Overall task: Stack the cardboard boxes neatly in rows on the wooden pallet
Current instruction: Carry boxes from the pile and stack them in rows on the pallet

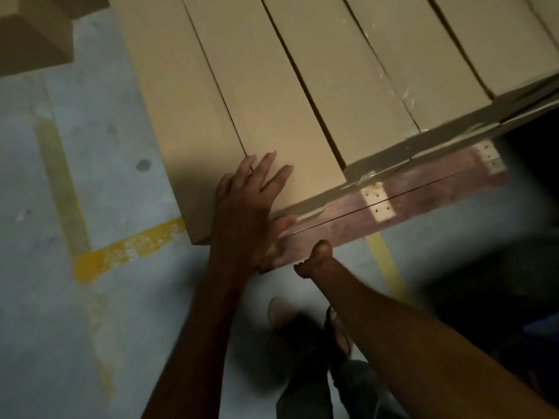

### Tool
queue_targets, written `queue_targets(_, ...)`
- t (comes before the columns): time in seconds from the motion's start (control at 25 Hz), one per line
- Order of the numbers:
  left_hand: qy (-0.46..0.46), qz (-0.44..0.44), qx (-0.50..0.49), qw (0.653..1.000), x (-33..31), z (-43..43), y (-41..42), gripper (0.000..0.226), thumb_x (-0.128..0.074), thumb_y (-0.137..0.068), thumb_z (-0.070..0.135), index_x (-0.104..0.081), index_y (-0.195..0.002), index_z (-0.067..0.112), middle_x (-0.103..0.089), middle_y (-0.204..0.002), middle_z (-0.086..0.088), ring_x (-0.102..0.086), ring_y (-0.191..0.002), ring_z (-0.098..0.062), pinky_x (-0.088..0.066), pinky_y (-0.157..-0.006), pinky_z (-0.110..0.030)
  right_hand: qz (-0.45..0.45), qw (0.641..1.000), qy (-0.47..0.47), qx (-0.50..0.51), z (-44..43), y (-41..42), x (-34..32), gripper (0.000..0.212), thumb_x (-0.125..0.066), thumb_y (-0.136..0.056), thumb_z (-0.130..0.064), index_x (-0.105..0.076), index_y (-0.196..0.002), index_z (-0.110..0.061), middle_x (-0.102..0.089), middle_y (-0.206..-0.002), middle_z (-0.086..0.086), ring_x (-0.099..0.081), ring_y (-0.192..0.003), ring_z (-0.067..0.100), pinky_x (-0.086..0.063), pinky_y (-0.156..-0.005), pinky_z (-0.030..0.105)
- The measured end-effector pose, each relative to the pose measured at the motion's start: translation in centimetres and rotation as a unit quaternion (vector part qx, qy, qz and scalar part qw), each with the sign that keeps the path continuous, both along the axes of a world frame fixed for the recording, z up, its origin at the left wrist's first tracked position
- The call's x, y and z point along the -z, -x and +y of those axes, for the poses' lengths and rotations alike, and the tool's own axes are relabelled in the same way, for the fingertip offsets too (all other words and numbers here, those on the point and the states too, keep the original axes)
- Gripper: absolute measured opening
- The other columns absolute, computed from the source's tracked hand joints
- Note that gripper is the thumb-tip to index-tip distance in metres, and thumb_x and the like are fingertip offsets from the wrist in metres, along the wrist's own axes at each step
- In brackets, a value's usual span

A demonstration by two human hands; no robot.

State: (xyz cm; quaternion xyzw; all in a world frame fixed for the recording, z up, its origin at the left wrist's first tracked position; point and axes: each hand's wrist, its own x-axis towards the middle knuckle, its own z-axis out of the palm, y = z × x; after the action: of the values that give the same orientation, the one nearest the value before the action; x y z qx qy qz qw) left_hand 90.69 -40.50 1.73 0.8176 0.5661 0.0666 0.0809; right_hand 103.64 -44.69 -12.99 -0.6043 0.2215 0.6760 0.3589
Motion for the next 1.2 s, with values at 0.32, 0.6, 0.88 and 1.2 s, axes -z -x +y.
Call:
queue_targets(0.32, -0.065, -0.032, 0.042, 0.996, 1.5, 1.5, 1.8, 0.055, -0.064, -0.096, 0.044, -0.055, -0.146, 0.024, -0.048, -0.156, 0.001, -0.041, -0.145, -0.031, -0.04, -0.107, -0.05, 0.163, 0.956, 0.045, 0.239, 3.8, 2.3, 4.8, 0.061, -0.044, -0.093, -0.05, -0.062, -0.14, -0.015, -0.067, -0.133, 0.014, -0.062, -0.126, 0.031, -0.048, -0.108, 0.042)
queue_targets(0.6, -0.076, -0.1, 0.027, 0.992, 2.0, 2.2, 1.3, 0.044, -0.063, -0.099, 0.044, -0.065, -0.135, 0.019, -0.056, -0.149, 0.0, -0.048, -0.14, -0.03, -0.042, -0.109, -0.05, 0.129, 0.97, -0.023, 0.203, 7.0, 1.8, 2.4, 0.054, -0.047, -0.1, -0.051, -0.07, -0.13, -0.012, -0.075, -0.11, 0.015, -0.07, -0.106, 0.031, -0.062, -0.081, 0.039)
queue_targets(0.88, -0.082, -0.134, -0.099, 0.983, 0.6, 2.8, 2.2, 0.038, -0.054, -0.102, 0.029, -0.064, -0.135, 0.015, -0.058, -0.145, -0.007, -0.052, -0.136, -0.03, -0.042, -0.108, -0.054, -0.002, 0.993, -0.03, 0.115, 7.1, 0.6, -3.0, 0.039, -0.044, -0.105, -0.046, -0.068, -0.111, -0.015, -0.075, -0.092, 0.006, -0.07, -0.08, 0.02, -0.054, -0.066, 0.029)
queue_targets(1.2, 0.102, -0.433, -0.486, 0.752, -0.2, 2.4, 5.7, 0.086, -0.071, -0.085, 0.034, -0.031, -0.159, 0.018, -0.038, -0.161, -0.005, -0.041, -0.145, -0.019, -0.032, -0.122, -0.034, -0.65, 0.668, -0.333, -0.144, 6.4, -5.6, -15.1, 0.033, -0.058, -0.097, -0.026, -0.059, -0.129, -0.025, -0.046, -0.123, -0.008, -0.052, -0.114, 0.017, -0.048, -0.093, 0.037)
